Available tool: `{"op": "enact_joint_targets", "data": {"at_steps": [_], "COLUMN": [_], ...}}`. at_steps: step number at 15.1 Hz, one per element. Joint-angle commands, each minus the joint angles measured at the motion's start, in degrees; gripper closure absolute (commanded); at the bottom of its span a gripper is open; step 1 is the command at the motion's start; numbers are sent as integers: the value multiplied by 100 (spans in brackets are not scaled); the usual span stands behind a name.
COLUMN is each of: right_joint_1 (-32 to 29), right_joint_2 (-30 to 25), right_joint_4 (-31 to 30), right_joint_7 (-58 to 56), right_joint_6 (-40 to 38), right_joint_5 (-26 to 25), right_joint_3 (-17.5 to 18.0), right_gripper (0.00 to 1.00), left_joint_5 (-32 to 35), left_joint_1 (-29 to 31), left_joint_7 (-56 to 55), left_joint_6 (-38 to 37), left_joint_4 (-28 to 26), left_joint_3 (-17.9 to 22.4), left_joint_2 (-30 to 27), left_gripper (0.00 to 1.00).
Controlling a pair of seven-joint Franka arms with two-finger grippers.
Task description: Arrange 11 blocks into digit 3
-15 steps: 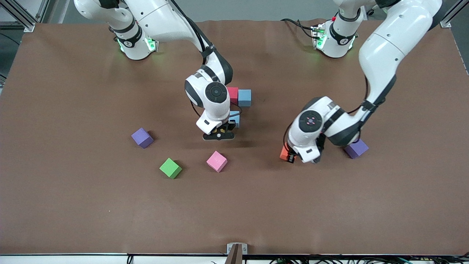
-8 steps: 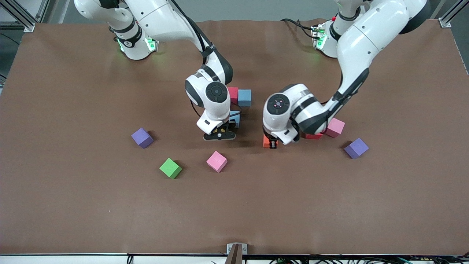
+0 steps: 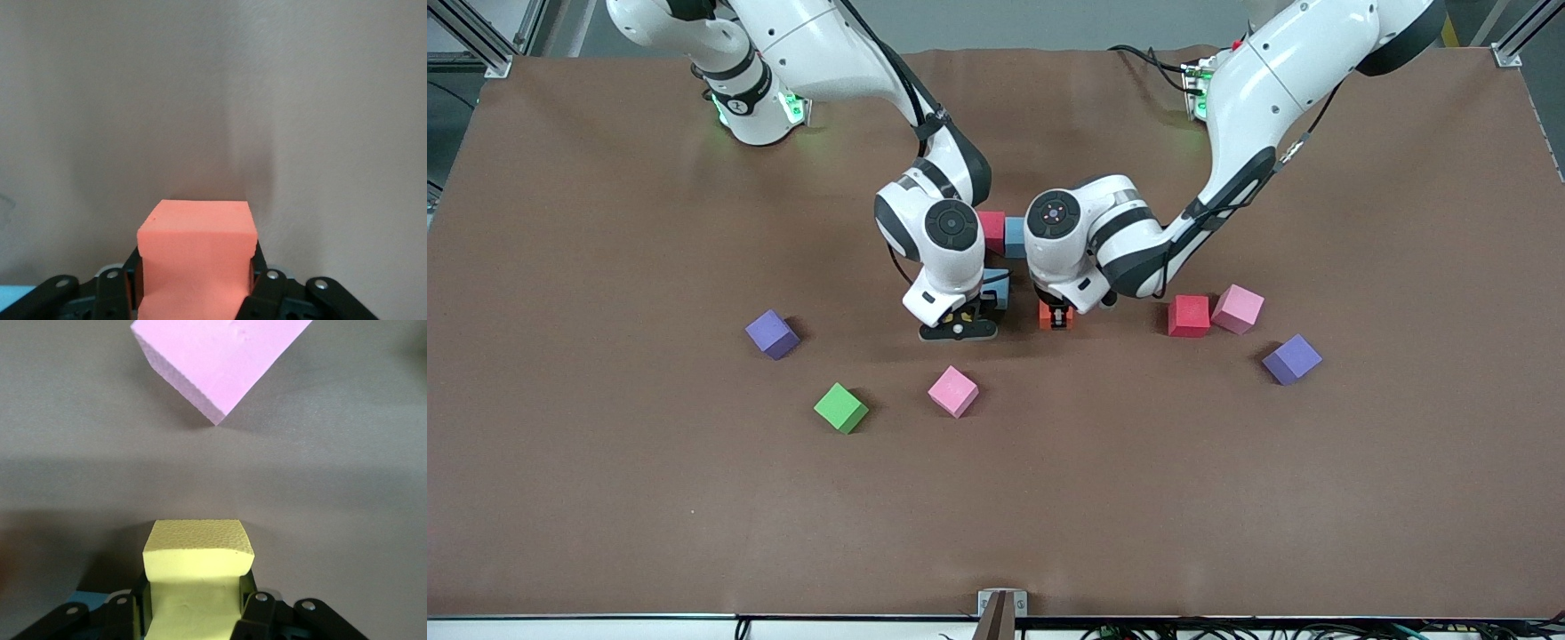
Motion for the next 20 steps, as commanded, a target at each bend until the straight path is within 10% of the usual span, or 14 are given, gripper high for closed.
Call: {"op": "enact_joint_targets", "data": {"at_steps": [1, 10, 11, 12, 20], "right_joint_1": [-49, -40, -49, -49, -338], "right_joint_2": [93, 93, 102, 93, 23], "right_joint_4": [49, 76, 85, 102, 576], "right_joint_7": [-21, 41, 41, 23, -3], "right_joint_6": [-72, -125, -125, -116, -581], "right_joint_5": [-2, 77, 77, 77, 86], "right_joint_3": [-13, -4, -4, -4, -4], "right_gripper": [89, 81, 30, 7, 0], "left_joint_5": [-86, -244, -244, -244, -262], "left_joint_1": [-153, -575, -575, -610, -663], "left_joint_7": [-262, -377, -403, -412, -658], "left_joint_6": [81, 292, 292, 292, 292], "left_joint_4": [-48, 198, 233, 286, 436], "left_joint_3": [35, 115, 115, 115, 194], "left_joint_2": [-34, 133, 186, 204, 318], "left_gripper": [50, 50, 50, 50, 50]}}
